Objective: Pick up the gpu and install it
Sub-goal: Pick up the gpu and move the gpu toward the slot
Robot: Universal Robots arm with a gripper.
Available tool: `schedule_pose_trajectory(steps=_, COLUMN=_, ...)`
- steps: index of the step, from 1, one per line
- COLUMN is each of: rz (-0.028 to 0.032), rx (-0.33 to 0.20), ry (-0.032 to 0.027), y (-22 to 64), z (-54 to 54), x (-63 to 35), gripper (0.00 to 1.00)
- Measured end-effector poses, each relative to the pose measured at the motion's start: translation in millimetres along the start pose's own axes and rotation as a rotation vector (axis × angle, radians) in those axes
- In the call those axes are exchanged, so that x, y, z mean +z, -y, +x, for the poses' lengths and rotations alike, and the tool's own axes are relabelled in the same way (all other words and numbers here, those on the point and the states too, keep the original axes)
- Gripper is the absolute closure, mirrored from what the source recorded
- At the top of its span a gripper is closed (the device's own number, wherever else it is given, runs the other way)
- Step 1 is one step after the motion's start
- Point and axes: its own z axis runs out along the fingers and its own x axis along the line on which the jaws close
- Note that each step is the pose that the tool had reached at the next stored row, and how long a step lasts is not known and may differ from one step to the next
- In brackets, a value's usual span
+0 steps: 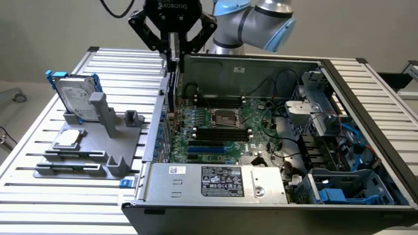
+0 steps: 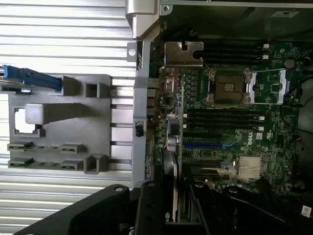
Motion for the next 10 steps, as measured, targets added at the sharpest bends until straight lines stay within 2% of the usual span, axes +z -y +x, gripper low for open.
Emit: schedule_pose_trajectory(steps=10, rz=0.0016, rx=0.000, ry=-0.0013, y=-5.3, z=-45.9, x=15.6, gripper=0.74)
